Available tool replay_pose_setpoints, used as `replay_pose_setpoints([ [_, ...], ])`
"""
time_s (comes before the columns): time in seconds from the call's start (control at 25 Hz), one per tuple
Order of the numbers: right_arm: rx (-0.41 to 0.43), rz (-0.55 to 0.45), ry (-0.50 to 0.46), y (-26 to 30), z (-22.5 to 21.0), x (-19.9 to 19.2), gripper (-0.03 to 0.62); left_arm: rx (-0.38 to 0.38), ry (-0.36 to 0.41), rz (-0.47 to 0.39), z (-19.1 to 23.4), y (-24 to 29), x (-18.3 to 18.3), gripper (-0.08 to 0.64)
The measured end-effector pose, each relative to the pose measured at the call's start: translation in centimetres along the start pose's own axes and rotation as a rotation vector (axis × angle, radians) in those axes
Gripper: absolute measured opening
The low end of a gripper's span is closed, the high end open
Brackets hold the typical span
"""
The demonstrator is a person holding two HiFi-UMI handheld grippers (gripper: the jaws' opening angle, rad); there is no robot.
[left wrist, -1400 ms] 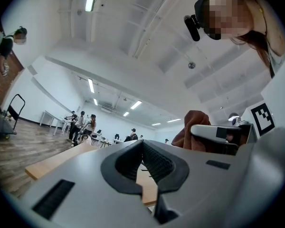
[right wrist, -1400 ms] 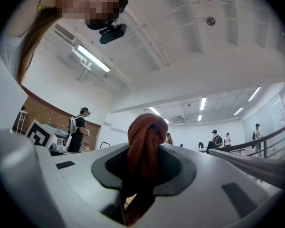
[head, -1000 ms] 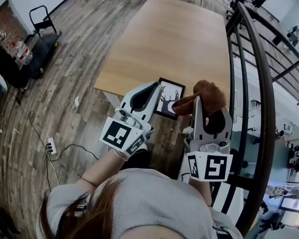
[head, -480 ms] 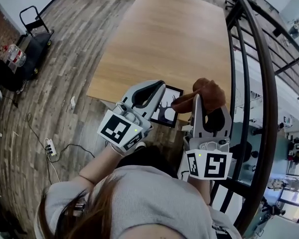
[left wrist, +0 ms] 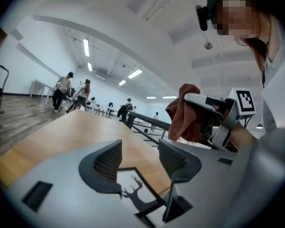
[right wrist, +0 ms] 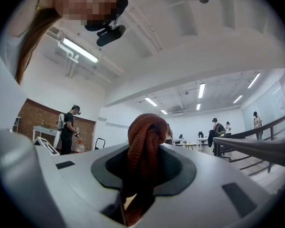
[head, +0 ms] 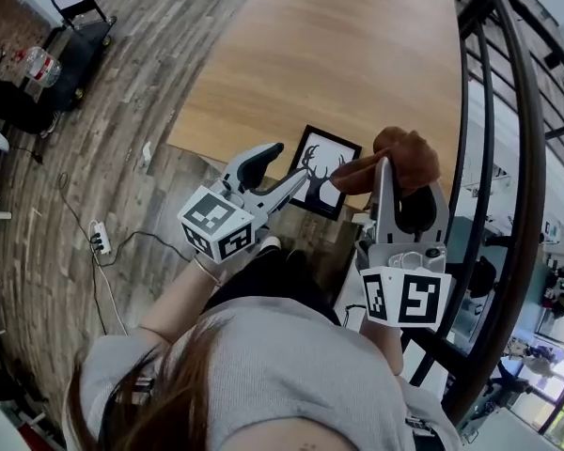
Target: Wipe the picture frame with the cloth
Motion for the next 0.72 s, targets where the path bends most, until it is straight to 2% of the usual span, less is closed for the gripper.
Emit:
replay_pose_setpoints([
  [0.08,0.006,0.011,0.019,0.3,-0.3,-0.6,0.133,0.023,-0.082,0.086,0.8,-0.4,-3.5,0.238],
  [0.2,0.017,0.037,0.029,0.6,-0.3,-1.6,0.133,0.054,-0.283,0.204,2.4,-1.2,-9.8,0.249],
  [0.36,0.022,0.084,0.056,0.7,-0.4,-3.1,0.133,-0.013,-0.542,0.314,2.8,-1.0,-16.2,0.253],
  [0.44,0.020,0.103,0.072,0.7,-0.4,-3.8,0.133,-0.051,-0.604,0.348,3.0,-0.4,-17.7,0.253],
  [0.56,0.014,0.122,0.082,0.6,-0.3,-4.4,0.133,-0.103,-0.658,0.368,3.6,0.7,-18.5,0.253],
  [0.72,0.004,0.125,0.093,0.6,-0.4,-5.0,0.133,-0.209,-0.719,0.397,4.0,2.4,-19.5,0.253],
])
Point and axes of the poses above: the fingertips, and each gripper's own axes: y forward along the fingers, z to its left, x out of its top, the point moved 8 cm from there along -y, backward along the fingers, and after that the axes turned 12 degrees about y, right-handed, at the moved point
